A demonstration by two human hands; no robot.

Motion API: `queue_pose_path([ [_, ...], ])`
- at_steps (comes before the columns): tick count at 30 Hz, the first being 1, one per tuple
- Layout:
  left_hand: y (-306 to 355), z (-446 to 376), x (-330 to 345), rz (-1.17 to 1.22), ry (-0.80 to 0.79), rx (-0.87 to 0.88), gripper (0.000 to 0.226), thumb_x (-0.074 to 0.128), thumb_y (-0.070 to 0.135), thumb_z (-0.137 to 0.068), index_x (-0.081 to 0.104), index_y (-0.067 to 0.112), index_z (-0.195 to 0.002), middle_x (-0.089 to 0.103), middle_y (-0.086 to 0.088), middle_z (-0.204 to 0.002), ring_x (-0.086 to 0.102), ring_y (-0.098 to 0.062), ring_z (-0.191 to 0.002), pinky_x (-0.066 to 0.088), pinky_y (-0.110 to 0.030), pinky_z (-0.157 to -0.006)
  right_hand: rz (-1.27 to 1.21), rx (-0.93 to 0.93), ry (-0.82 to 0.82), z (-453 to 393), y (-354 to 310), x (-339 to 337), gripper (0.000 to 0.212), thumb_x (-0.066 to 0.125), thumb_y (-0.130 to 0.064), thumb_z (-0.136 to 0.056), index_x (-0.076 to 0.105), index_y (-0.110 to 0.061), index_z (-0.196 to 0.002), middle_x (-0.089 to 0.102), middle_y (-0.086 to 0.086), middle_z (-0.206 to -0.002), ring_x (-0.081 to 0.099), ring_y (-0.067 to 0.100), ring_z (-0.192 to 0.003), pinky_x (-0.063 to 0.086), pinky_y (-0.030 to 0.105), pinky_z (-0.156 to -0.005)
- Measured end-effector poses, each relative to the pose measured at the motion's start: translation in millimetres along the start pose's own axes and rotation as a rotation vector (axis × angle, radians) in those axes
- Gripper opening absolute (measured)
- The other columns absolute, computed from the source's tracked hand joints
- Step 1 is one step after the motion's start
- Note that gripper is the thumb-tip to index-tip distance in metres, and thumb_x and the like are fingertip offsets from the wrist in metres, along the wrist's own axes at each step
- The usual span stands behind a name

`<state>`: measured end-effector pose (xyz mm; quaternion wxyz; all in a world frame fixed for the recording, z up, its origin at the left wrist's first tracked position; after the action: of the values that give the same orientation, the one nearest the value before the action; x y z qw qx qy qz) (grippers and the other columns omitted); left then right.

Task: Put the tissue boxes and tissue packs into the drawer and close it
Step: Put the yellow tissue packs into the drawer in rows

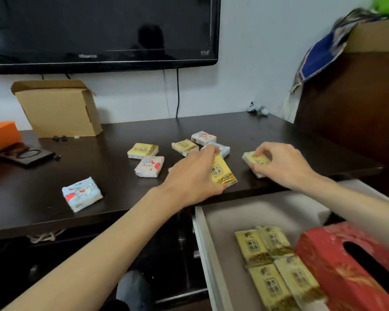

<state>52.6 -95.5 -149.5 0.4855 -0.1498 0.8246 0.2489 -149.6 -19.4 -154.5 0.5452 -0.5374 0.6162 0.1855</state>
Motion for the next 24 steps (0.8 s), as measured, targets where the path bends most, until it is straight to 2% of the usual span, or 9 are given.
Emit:
queue_pose_path([
  [4,23,-22,29,0.021,-0.107,0.002,0.082,0.070,0.051,-0.070,0.035,0.029,-0.141,0.053,0.000,-0.131,0.051,-0.023,-0.117,0.036,-0.033,-0.073,-0.010,-0.013,-0.080,3,22,-1,0.034,0.065,-0.062,-0.089,0.074,-0.031,-0.098,0.068,-0.002,-0.116,0.064,0.029,-0.112,0.052,0.047,-0.092],
  [7,37,-31,43,-0.004,-0.172,0.037,0.082,0.067,0.049,-0.070,0.034,0.028,-0.143,0.053,0.000,-0.133,0.052,-0.023,-0.116,0.039,-0.036,-0.074,-0.080,-0.083,-0.177,1,27,0,0.032,0.060,-0.049,-0.098,0.078,-0.022,-0.096,0.068,0.002,-0.117,0.063,0.027,-0.113,0.047,0.044,-0.098],
  [10,38,-32,50,0.005,-0.195,0.016,0.071,0.062,0.053,-0.071,0.041,0.028,-0.134,0.057,0.004,-0.121,0.055,-0.021,-0.105,0.037,-0.036,-0.067,-0.136,-0.130,-0.320,4,28,-3,0.022,0.070,-0.040,-0.095,0.081,-0.024,-0.104,0.061,0.007,-0.143,0.058,0.020,-0.125,0.039,0.030,-0.104],
  [12,38,-32,49,-0.011,-0.173,0.010,0.060,0.061,0.055,-0.072,0.045,0.029,-0.123,0.058,0.007,-0.109,0.056,-0.020,-0.096,0.034,-0.034,-0.059,-0.127,-0.151,-0.418,9,29,-3,0.027,0.078,-0.041,-0.088,0.080,-0.028,-0.112,0.055,0.007,-0.151,0.055,0.017,-0.133,0.037,0.029,-0.107],
  [15,36,-33,46,-0.041,-0.164,-0.014,0.048,0.060,0.059,-0.072,0.048,0.030,-0.108,0.052,0.013,-0.087,0.051,-0.017,-0.082,0.027,-0.030,-0.051,-0.144,-0.158,-0.486,13,28,-2,0.043,0.088,-0.032,-0.080,0.078,-0.021,-0.120,0.058,0.012,-0.149,0.040,-0.002,-0.134,0.035,0.023,-0.107],
  [18,35,-33,50,-0.004,-0.207,-0.032,0.046,0.061,0.059,-0.073,0.046,0.031,-0.106,0.049,0.014,-0.080,0.052,-0.014,-0.078,0.034,-0.034,-0.056,-0.080,-0.186,-0.478,9,27,-1,0.044,0.090,-0.027,-0.077,0.078,-0.020,-0.119,0.067,0.015,-0.136,0.046,0.004,-0.138,0.038,0.024,-0.105],
  [19,35,-32,52,0.008,-0.219,-0.030,0.046,0.062,0.057,-0.073,0.046,0.031,-0.107,0.050,0.013,-0.080,0.052,-0.014,-0.078,0.036,-0.035,-0.058,-0.057,-0.185,-0.465,7,27,-1,0.043,0.091,-0.029,-0.076,0.077,-0.022,-0.116,0.070,0.012,-0.128,0.055,0.012,-0.135,0.043,0.028,-0.104],
  [21,36,-31,53,0.021,-0.226,-0.026,0.045,0.063,0.055,-0.074,0.045,0.031,-0.108,0.050,0.013,-0.081,0.052,-0.013,-0.079,0.038,-0.036,-0.061,-0.012,-0.188,-0.438,6,25,0,0.039,0.092,-0.035,-0.073,0.072,-0.029,-0.106,0.072,0.004,-0.107,0.068,0.023,-0.106,0.051,0.033,-0.088],
  [24,36,-29,52,0.057,-0.207,-0.018,0.045,0.065,0.052,-0.075,0.045,0.030,-0.108,0.050,0.014,-0.082,0.052,-0.017,-0.080,0.045,-0.038,-0.067,0.032,-0.201,-0.403,9,26,-1,0.044,0.091,-0.048,-0.070,0.061,-0.033,-0.098,0.061,-0.011,-0.089,0.057,0.009,-0.077,0.039,0.030,-0.061],
])
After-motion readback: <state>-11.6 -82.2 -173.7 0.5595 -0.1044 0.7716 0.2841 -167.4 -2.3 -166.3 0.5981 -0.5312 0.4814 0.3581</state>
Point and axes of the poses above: each hand's wrist, its own z-axis away from the middle knuckle, its own x-axis out of the palm, y = z × x, the point moved 8 cm from there along -z, towards the middle knuckle
